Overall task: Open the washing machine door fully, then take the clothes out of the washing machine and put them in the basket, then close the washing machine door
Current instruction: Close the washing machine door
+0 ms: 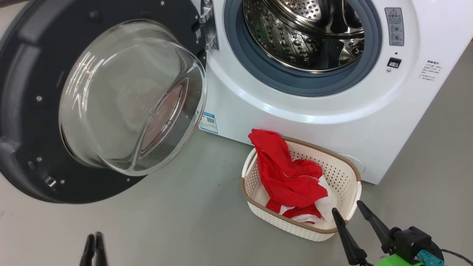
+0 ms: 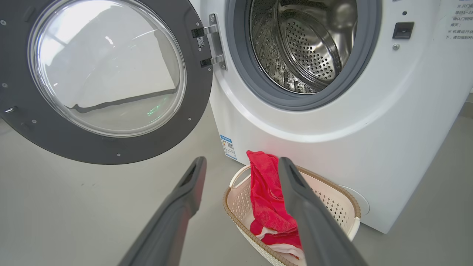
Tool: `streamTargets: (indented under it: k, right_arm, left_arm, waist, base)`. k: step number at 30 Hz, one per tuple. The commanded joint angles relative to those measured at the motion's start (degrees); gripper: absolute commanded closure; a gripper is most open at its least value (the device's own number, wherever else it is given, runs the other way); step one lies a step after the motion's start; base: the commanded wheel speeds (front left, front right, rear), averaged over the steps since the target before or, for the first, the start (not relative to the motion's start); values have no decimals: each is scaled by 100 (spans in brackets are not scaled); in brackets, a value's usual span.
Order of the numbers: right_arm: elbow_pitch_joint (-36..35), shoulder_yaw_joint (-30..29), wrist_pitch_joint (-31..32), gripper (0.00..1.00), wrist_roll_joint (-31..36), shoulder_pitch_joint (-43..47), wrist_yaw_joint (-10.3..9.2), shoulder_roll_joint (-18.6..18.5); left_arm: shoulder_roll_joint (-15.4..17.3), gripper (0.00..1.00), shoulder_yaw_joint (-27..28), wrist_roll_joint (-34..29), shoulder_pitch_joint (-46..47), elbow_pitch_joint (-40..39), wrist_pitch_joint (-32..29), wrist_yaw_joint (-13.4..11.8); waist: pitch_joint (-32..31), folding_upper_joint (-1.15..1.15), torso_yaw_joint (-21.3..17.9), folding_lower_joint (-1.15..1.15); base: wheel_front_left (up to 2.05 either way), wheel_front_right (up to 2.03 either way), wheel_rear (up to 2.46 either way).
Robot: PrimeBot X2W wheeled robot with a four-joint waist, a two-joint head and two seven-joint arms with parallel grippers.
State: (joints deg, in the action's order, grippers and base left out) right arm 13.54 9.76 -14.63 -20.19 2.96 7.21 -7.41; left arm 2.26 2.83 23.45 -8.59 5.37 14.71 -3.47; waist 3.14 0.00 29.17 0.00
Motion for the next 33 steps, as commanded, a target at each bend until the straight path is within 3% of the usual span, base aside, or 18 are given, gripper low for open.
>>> streamTargets:
  k: [1, 7, 12, 17, 21, 25, 29, 33]
  right_arm:
    - [-116, 80, -37, 0, -40, -177, 28, -53]
    - [-149, -86, -37, 0, -10, -35, 28, 35]
    - [-166, -182, -37, 0, 19, 46, 28, 91]
    - [-210, -281, -37, 0, 51, 100, 28, 138]
    - [-253, -364, -37, 0, 72, 128, 28, 171]
    - [-293, -416, -37, 0, 97, 170, 28, 195]
    - [-324, -470, -37, 0, 112, 184, 28, 206]
    - [-373, -541, -37, 0, 133, 193, 28, 214]
  left_arm:
    - [62, 100, 252, 15, 137, -224, 29, 38]
    - [62, 100, 893, -335, 606, -1115, 29, 296]
    - [106, 100, 1736, -970, 1450, -2054, 29, 783]
    - [841, 100, 2379, -1069, 2561, -2033, 29, 1050]
    - [1547, 100, 2468, -968, 3363, -1493, 29, 1089]
    - [2106, 100, 2450, -475, 4073, -498, 29, 1093]
    - [2534, 100, 2306, 282, 4655, 1029, 8, 1094]
    - [2895, 100, 2071, 1360, 5258, 2507, -604, 1094]
  waist:
    - [-7, 0, -5, 0]
    - [-14, 0, -18, 0]
    - [-5, 0, -21, 0]
    - [42, 0, -26, 0]
    - [94, 0, -24, 0]
    - [137, 0, -20, 0]
    - [173, 0, -8, 0]
    - [233, 0, 11, 0]
  base:
    - [0, 0, 0]
    - [0, 0, 0]
    - [0, 0, 0]
    - [0, 0, 0]
    - [0, 0, 0]
    - [0, 0, 0]
    - [0, 0, 0]
    - [0, 0, 0]
